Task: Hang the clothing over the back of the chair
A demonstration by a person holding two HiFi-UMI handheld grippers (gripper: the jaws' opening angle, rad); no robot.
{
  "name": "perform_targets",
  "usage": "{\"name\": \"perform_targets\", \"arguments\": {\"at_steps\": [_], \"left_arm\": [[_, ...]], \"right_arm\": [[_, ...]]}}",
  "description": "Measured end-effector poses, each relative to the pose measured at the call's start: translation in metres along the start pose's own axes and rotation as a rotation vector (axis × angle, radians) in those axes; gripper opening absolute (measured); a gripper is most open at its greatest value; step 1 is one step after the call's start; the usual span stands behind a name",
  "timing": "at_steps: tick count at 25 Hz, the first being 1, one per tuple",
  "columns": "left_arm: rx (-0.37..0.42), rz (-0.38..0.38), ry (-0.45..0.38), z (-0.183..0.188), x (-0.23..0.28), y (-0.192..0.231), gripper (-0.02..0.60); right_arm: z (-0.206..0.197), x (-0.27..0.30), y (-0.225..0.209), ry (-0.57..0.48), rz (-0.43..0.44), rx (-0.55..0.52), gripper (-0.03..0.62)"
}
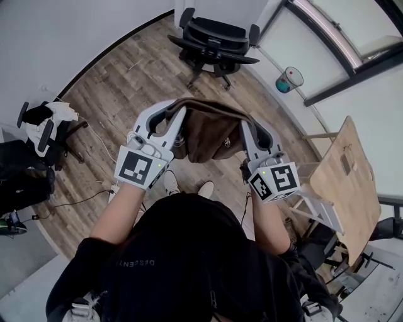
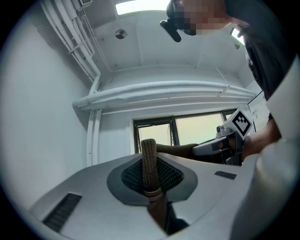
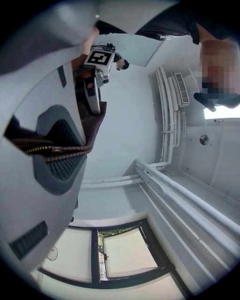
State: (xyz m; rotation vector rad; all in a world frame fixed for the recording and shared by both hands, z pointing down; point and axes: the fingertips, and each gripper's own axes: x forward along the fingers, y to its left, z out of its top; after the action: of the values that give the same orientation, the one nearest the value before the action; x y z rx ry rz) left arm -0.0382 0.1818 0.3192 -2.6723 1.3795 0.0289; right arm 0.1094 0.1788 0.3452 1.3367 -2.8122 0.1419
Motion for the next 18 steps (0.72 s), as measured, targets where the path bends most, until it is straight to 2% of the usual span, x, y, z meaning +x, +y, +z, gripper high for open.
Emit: {"name": "perform_targets", "arguments": {"at_steps": [7, 18], "left_arm": [[0.008, -0.01, -0.003, 0.003, -0.002, 0.02, 0.049], [-0.007, -0.067, -0.021, -0.009, -0.008, 0.061, 0.049]], "right_arm": [[0.005, 0.016, 0.008, -0.009, -0.018, -0.008, 0.044], [-0.004, 0.049, 0.032, 0.028, -0.058, -0.005, 0.044]]}}
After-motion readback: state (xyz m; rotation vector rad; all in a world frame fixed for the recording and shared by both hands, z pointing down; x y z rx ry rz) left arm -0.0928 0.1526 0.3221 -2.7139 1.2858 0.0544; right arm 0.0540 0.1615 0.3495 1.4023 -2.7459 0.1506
